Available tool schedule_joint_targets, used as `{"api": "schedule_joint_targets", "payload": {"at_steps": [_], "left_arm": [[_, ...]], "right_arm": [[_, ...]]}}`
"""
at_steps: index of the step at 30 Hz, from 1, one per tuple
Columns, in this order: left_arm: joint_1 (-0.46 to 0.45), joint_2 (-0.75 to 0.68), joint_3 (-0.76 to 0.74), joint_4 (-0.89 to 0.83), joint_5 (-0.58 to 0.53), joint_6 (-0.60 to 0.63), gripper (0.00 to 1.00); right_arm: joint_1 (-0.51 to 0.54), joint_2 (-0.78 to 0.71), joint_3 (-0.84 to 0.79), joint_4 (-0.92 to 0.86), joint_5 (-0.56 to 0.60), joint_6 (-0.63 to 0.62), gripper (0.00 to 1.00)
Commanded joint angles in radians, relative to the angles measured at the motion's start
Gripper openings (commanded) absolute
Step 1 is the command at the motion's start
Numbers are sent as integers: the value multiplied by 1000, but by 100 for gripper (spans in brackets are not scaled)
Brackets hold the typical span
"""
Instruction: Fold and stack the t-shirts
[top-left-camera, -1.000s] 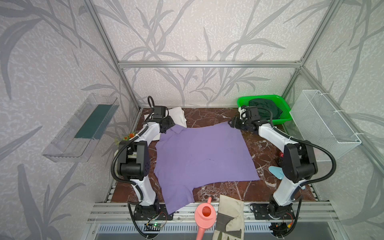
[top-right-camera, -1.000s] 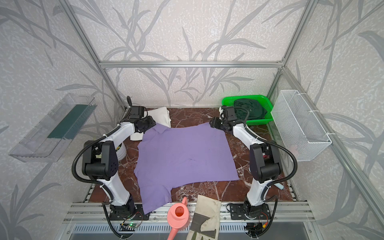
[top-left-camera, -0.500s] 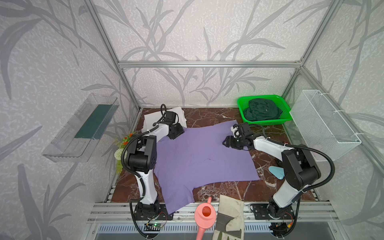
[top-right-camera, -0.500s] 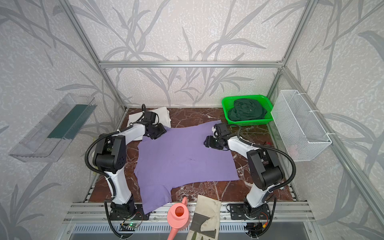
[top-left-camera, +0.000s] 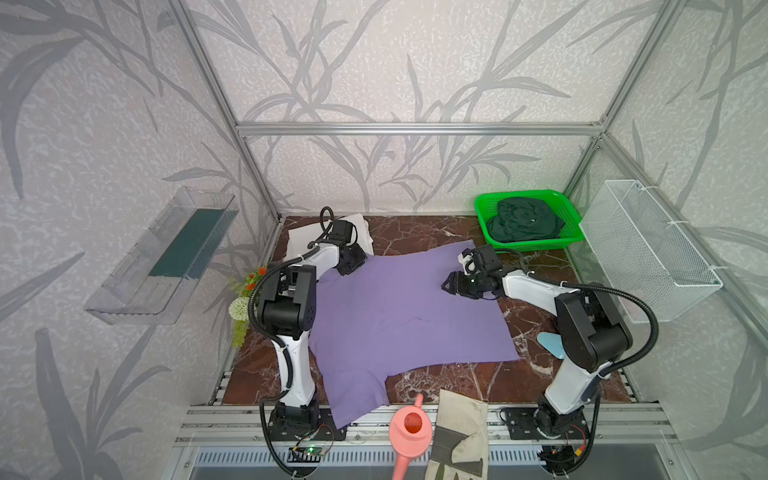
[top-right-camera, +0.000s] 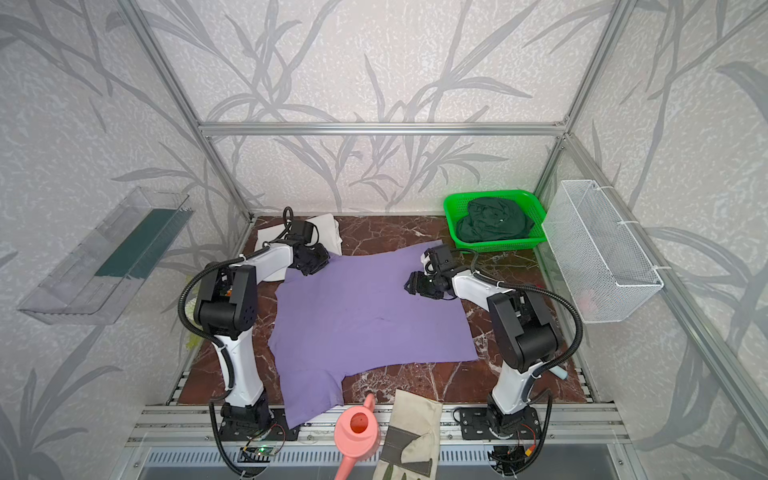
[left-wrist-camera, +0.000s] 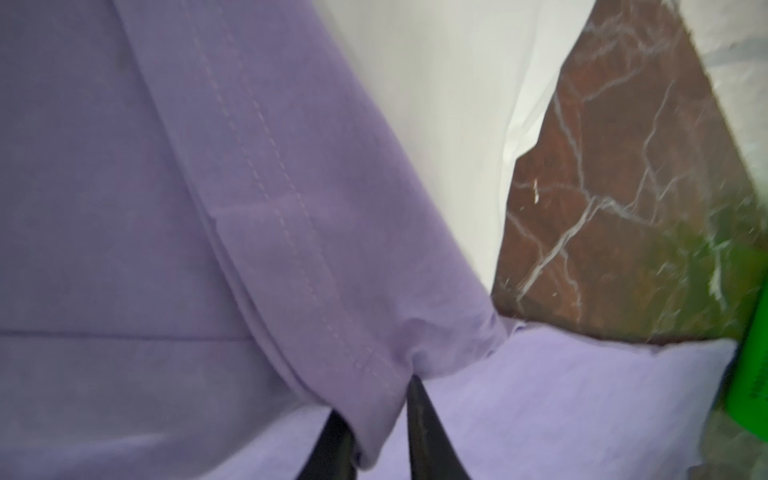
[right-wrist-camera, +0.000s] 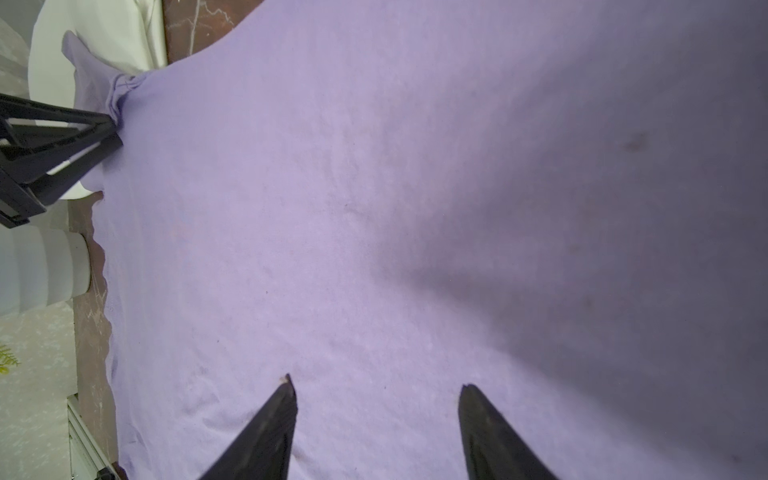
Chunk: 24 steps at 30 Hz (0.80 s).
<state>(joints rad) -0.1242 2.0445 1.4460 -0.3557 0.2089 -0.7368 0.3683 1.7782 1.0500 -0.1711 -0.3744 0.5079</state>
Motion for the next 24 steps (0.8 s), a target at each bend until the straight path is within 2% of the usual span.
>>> {"api": "schedule_joint_targets", "payload": {"at_steps": [1, 9, 11, 14, 17, 19, 21, 24], "left_arm": [[-7, 18, 65, 6, 2, -2, 15], [-36, 127, 293, -171, -46, 103, 2], [-39, 194, 420, -262, -71, 179, 2], [-49, 320, 665, -438, -115, 329, 10], [-54, 396, 840, -507, -123, 453, 19], [-51, 402, 888, -506, -111, 498, 26], [-43, 368, 874, -479, -100, 520, 32], [-14, 253, 718, -367, -101, 503, 34]], "right_arm": [[1, 9, 21, 11, -11, 0, 63], [1, 58, 36, 16, -34, 5, 63], [1, 68, 37, 16, -45, 7, 63], [2, 75, 40, 13, -54, 9, 63], [1, 77, 38, 16, -58, 14, 63], [1, 80, 38, 16, -62, 19, 63], [2, 76, 36, 18, -63, 23, 63], [1, 66, 35, 22, -54, 23, 63]]}}
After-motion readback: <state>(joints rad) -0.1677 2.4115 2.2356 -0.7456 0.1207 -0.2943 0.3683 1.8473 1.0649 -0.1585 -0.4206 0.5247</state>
